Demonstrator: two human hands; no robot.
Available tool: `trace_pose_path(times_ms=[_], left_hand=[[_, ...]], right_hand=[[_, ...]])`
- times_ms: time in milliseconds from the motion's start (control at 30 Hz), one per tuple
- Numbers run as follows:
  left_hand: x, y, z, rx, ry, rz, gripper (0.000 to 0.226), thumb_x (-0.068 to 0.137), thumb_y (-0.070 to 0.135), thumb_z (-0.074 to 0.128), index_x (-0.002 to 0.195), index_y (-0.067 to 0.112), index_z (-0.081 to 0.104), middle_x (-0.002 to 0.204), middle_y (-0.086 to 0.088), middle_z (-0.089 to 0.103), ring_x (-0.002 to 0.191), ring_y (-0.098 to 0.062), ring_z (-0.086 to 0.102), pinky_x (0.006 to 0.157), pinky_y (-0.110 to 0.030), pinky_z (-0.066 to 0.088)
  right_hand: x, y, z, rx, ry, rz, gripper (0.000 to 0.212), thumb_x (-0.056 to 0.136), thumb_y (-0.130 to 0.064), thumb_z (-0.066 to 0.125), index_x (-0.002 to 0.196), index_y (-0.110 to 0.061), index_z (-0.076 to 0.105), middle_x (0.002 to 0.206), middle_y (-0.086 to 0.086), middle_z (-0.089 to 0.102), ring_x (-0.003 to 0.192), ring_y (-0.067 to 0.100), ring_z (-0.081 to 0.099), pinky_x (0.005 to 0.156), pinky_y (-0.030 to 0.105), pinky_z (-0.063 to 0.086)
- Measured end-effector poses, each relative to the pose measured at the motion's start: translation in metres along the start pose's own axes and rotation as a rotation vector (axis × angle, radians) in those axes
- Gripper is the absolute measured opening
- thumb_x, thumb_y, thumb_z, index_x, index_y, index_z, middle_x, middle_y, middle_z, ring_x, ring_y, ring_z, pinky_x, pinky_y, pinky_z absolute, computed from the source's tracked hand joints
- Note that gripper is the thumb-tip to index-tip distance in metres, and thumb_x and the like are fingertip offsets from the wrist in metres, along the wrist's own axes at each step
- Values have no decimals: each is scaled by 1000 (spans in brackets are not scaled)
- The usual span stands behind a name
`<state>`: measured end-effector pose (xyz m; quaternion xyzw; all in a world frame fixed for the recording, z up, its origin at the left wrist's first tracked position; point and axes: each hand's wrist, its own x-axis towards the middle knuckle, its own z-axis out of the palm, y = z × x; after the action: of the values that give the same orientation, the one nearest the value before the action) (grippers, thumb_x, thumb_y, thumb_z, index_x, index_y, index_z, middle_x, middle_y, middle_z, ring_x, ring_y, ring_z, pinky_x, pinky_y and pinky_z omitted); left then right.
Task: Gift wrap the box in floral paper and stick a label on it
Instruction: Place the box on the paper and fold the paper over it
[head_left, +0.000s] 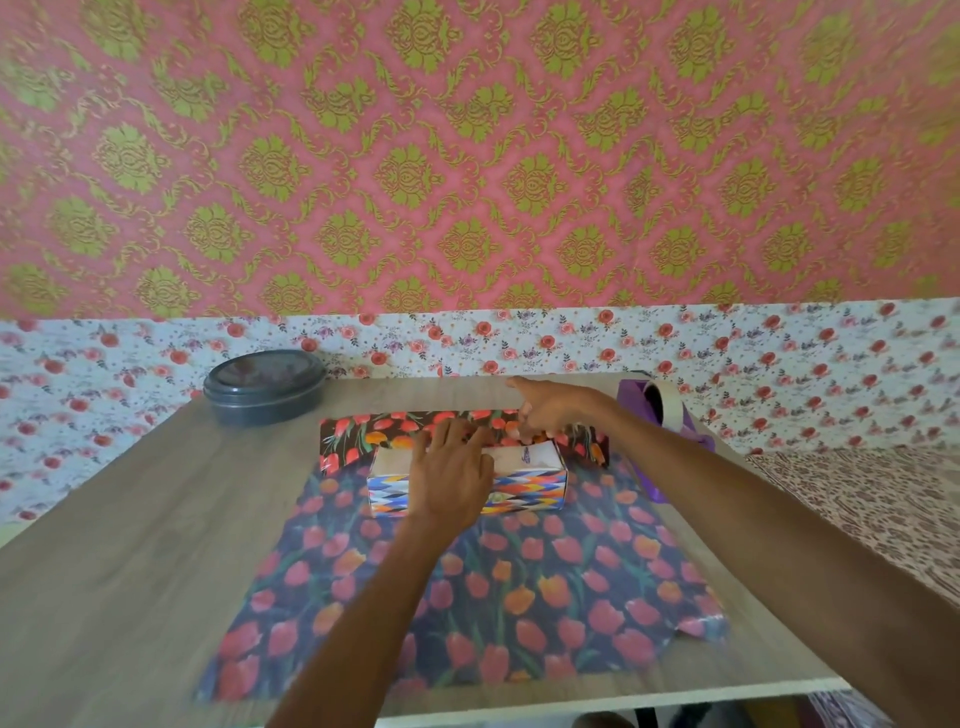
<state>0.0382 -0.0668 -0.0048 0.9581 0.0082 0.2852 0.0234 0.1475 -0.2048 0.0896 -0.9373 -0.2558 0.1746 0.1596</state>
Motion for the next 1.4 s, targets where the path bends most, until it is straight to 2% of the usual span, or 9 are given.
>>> trace_pose_path(times_ms=[200,367,467,667,900,1067,1200,1300,1400], left_hand=[[0,0,2,1,-20,-20,43,96,31,28,123,26,61,122,-3,59,117,-23,49,98,-42,36],[1,-1,5,-23,19,-28,55,91,36,17,111,25,67,115,-3,63,110,-24,53,93,-43,40],[-1,0,2,-33,-20,-36,49,95,34,22,120,24,63,123,-3,59,117,-24,49,99,-44,37],[1,0,2,-12,-48,-42,40,98,33,27,124,27,57,127,-1,56,118,-23,46,101,-43,35],[0,1,3,-27,-24,-46,33,98,30,35,122,23,58,125,-1,57,116,-23,48,101,-42,35],[1,-1,4,-44,-42,-30,34,99,31,32,124,25,53,129,2,54,119,-21,45,103,-41,33],[3,-2,3,-57,-54,-19,41,96,33,26,130,24,48,132,2,53,120,-20,45,105,-41,33],[4,-3,2,-78,-67,-22,37,98,30,35,132,21,43,131,0,53,121,-22,45,107,-42,32],[4,-3,0,-96,-71,-27,32,97,28,38,127,21,48,129,0,53,120,-22,45,106,-41,32]], right_hand=[[10,-10,3,-170,-5,42,104,86,-13,71,156,-22,-5,113,12,55,79,21,57,58,28,51],[10,-33,3,-644,84,47,107,82,-19,72,155,-11,-6,98,9,56,63,18,50,62,32,49],[10,-35,-6,-783,156,85,104,75,-38,80,152,-9,15,82,3,49,67,18,52,68,33,43],[1,-25,-15,-686,106,203,62,75,-39,82,122,-7,57,80,-2,52,78,19,56,65,30,43],[5,-14,10,-386,219,259,52,80,-37,72,118,-8,54,86,3,52,79,22,56,69,33,44],[-7,-10,-5,-275,302,329,14,78,-10,68,81,-6,54,72,2,49,75,23,55,71,30,42],[-4,-16,17,-103,352,316,24,84,-21,68,101,-6,60,76,2,52,64,17,52,60,28,44],[-8,-13,28,-110,446,301,36,86,-14,65,119,-3,54,83,2,53,82,23,61,64,30,43],[-17,-11,17,-208,517,278,24,85,-6,64,108,-5,60,71,1,49,76,22,56,65,30,43]])
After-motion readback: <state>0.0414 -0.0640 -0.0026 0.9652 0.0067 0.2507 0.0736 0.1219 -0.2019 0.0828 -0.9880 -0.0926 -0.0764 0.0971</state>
